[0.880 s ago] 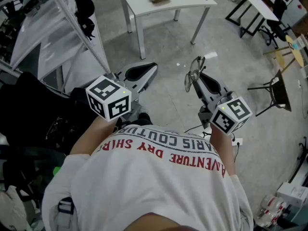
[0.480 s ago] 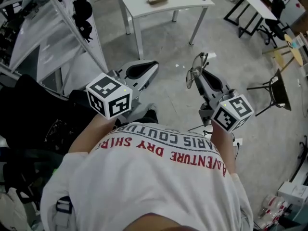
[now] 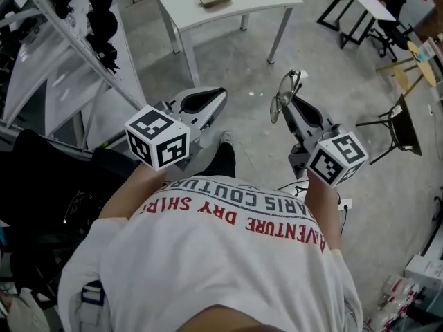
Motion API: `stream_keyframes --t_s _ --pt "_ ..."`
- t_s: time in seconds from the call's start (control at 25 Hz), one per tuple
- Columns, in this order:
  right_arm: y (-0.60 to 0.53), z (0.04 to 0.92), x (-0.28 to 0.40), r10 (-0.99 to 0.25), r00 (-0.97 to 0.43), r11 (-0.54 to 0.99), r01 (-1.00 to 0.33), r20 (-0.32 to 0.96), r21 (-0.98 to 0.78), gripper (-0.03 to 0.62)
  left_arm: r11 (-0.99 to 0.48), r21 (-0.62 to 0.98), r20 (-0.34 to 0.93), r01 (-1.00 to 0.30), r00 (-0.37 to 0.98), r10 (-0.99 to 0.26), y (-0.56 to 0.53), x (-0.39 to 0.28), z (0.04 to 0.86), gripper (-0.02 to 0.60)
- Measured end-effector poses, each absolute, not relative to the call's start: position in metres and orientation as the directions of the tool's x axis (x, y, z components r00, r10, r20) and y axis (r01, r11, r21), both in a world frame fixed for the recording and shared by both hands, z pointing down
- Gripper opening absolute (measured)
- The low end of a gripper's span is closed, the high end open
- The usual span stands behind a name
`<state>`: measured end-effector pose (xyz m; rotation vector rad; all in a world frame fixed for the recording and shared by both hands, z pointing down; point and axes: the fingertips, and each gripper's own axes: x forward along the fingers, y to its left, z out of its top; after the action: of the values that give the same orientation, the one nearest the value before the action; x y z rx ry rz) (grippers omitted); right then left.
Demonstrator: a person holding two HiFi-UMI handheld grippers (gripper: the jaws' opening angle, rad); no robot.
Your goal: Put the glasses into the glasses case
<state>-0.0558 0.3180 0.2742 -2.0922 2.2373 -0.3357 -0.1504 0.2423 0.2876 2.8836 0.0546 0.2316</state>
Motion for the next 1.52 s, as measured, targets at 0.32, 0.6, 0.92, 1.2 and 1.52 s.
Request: stream_keyframes --t_s 0.32,0.6,0.92,1.2,1.52 --pt "0.255 0.289 0.0 -0.982 -0.087 0.047 -0.973 0.17 -0.225 0.034 -0.95 0.313 0.162 -0.009 0.986 0.044 0.174 -0.093 0.301 0.029" --pt "0.164 0.286 0.052 -0.968 -0.126 0.072 -0.968 0.219 -0.239 0.034 -0.937 0.347 0.189 -0.052 0.982 0.015 0.086 -0.041 0.304 0.029" --pt "0.054 0.298 0.124 -0.944 -0.184 0.113 -0.96 0.275 -0.254 0.034 -0.92 0.374 0.217 -0.118 0.975 -0.037 -0.022 0.026 0.315 0.029" --pt "-0.01 0.318 0.158 -0.928 -0.208 0.119 -0.951 0.308 -0.285 0.034 -0.906 0.396 0.236 -0.148 0.97 -0.055 -0.082 0.061 0.33 0.029" --pt "-0.038 0.328 0.172 -0.921 -0.215 0.128 -0.955 0.325 -0.269 0.034 -0.896 0.4 0.253 -0.192 0.963 -0.093 -0.114 0.067 0.344 0.029"
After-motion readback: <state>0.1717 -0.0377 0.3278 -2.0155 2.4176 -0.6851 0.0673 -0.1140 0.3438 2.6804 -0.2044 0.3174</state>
